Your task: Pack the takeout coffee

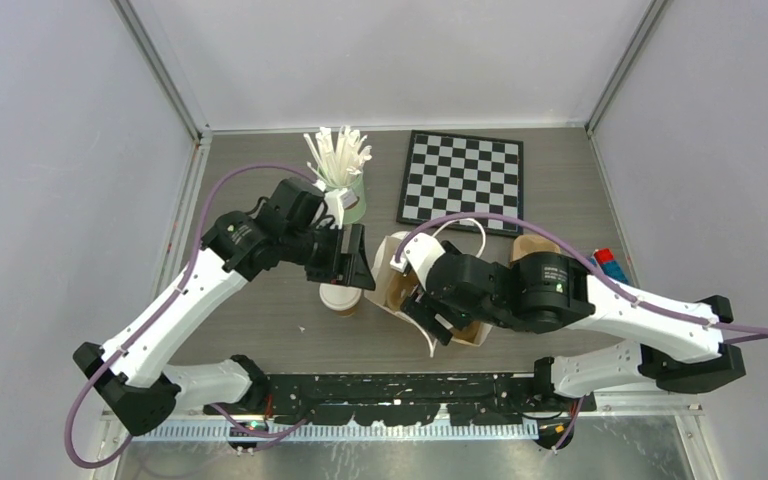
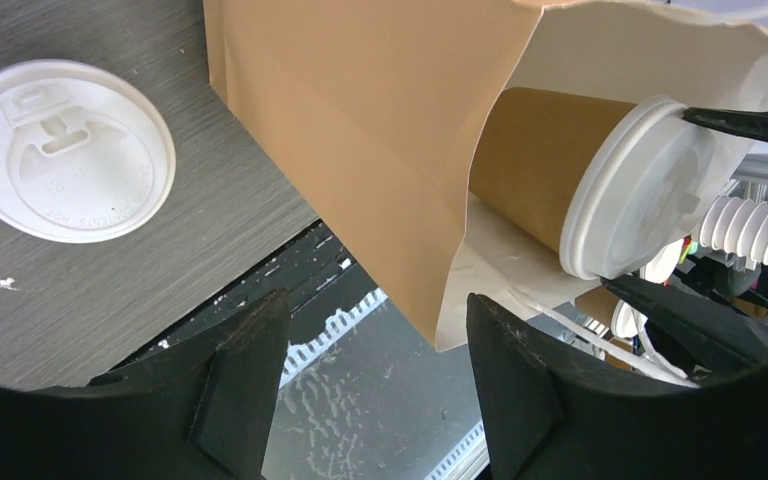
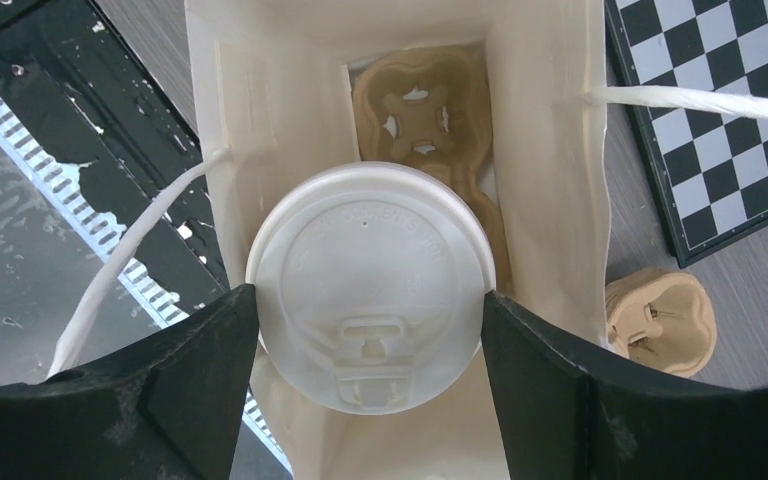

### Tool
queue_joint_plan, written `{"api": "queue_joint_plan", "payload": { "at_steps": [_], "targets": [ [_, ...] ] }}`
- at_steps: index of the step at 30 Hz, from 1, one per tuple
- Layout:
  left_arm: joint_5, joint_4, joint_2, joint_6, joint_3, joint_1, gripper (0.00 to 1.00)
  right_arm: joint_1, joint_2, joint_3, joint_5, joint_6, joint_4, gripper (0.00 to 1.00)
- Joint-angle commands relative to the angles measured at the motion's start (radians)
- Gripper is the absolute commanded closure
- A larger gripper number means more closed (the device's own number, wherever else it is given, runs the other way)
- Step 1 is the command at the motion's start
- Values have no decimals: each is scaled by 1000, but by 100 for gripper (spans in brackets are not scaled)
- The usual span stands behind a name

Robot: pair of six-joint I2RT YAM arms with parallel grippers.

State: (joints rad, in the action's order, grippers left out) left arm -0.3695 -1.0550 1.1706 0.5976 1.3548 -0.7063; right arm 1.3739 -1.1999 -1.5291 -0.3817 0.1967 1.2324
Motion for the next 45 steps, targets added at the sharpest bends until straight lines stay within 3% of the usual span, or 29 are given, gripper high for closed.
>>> {"api": "queue_joint_plan", "payload": {
  "at_steps": [1, 7, 10, 16, 18, 22, 26, 31, 41, 43, 45],
  "targets": [
    [-48, 4, 6, -1, 12, 5, 33, 25, -18, 0, -46, 34, -36, 22],
    [-46, 2, 6, -43, 38, 5, 30, 80, -55, -2, -65, 51, -36, 22],
    [-18, -13, 33, -59, 55, 5, 34, 93, -62, 4, -63, 54, -47, 22],
    [-15, -18, 74, -96, 87, 5, 52, 112, -61, 29, -101, 58, -57, 23],
    [-30, 6, 57, -104, 68, 5, 63, 114, -53, 48, -118, 58, -68, 23],
    [-68, 144, -27, -104, -47, 5, 89, 113, -61, 84, -180, 21, -78, 22],
    [-79, 321, -123, -106, -161, 5, 100, 113, -89, 45, -221, -40, -96, 22],
    [-79, 400, -168, -124, -205, 5, 100, 113, -130, -14, -256, -70, -88, 21],
    [-68, 599, -250, -237, -319, 5, 100, 93, -119, 128, -263, -134, -235, 21],
    [-40, 573, -262, -243, -316, 5, 100, 92, -111, 161, -246, -121, -235, 22],
    [-32, 523, -258, -246, -302, 5, 92, 93, -104, 185, -246, -106, -227, 22]
  ]
}}
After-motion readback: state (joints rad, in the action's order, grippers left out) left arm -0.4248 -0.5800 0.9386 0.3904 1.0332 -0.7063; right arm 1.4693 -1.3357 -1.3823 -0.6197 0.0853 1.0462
